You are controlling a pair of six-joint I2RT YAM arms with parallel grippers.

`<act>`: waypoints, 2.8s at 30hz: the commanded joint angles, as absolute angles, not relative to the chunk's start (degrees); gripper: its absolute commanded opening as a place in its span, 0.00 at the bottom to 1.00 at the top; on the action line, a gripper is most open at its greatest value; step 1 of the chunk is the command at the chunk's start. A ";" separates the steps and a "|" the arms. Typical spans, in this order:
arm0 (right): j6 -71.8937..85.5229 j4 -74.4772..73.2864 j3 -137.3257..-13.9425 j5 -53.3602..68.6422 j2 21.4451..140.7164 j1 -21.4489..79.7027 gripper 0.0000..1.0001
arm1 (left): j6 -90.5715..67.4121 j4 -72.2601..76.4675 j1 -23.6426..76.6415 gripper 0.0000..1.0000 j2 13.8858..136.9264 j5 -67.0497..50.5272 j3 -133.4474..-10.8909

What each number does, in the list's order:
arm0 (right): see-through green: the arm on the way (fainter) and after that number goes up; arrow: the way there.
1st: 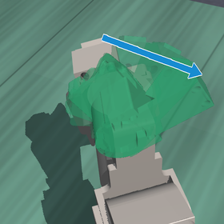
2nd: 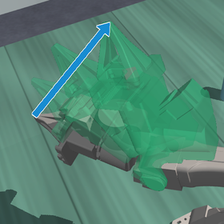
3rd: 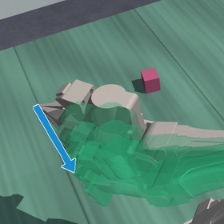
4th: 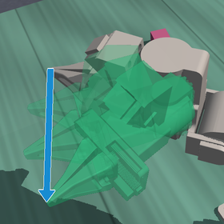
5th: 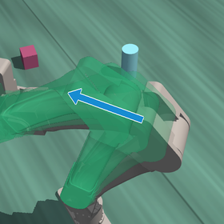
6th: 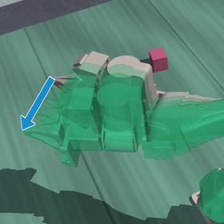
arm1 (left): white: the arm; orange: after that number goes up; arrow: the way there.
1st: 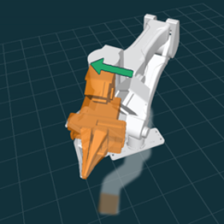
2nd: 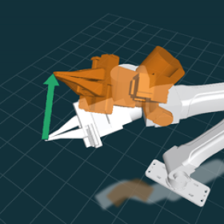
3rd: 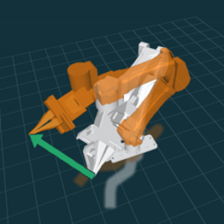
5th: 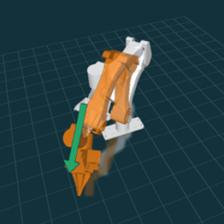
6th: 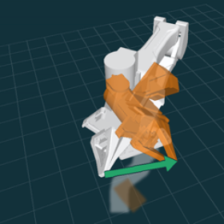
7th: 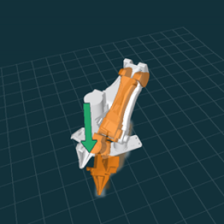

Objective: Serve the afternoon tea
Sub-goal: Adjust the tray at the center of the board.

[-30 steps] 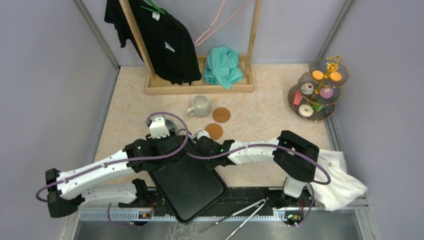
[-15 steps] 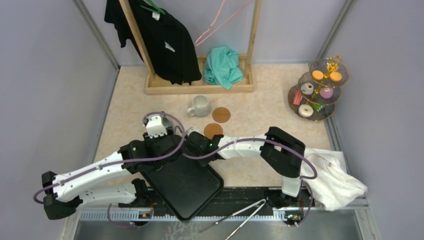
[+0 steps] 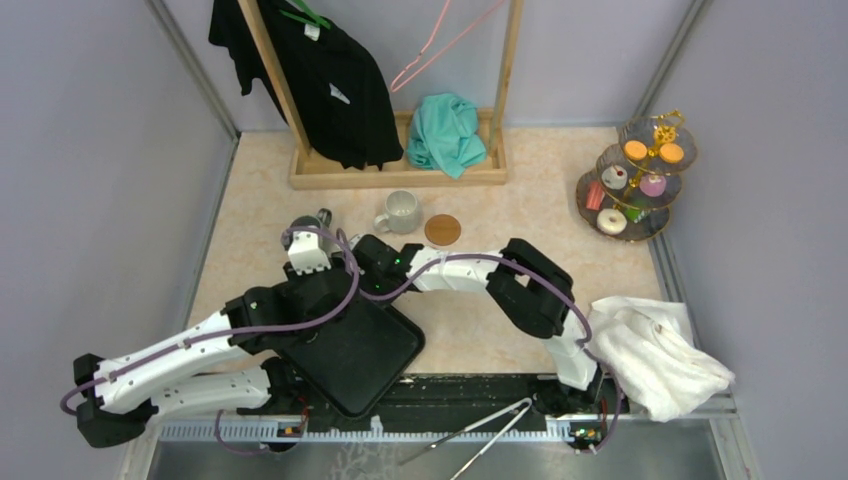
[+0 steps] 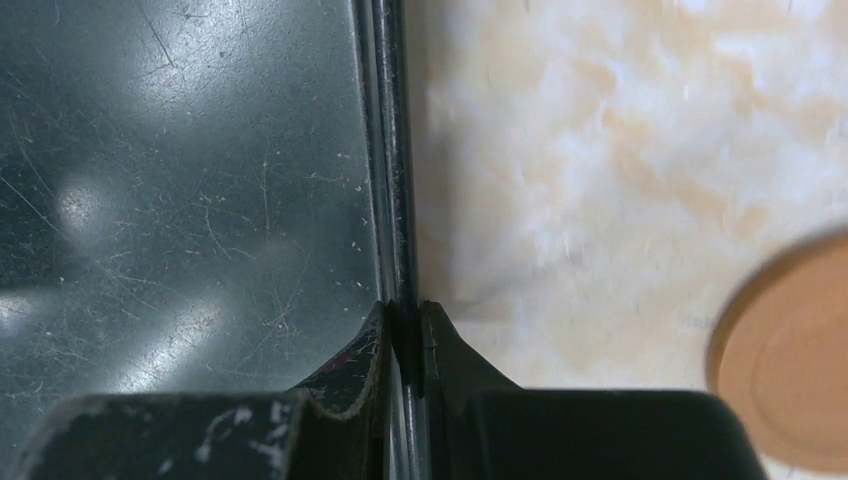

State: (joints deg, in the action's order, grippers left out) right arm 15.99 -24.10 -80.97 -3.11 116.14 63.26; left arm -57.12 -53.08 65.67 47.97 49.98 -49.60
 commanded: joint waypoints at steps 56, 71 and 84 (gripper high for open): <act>-5.14 -13.53 -121.48 2.54 138.51 60.77 0.37 | -46.19 -30.05 65.96 0.78 37.35 49.00 -39.87; -4.18 -5.37 -99.52 -2.39 120.46 60.53 0.39 | -44.36 -31.35 65.99 0.80 36.11 50.19 -44.30; -0.59 -3.64 -85.58 -8.03 108.30 57.98 0.39 | -31.11 -16.39 64.72 0.83 44.67 49.88 -46.38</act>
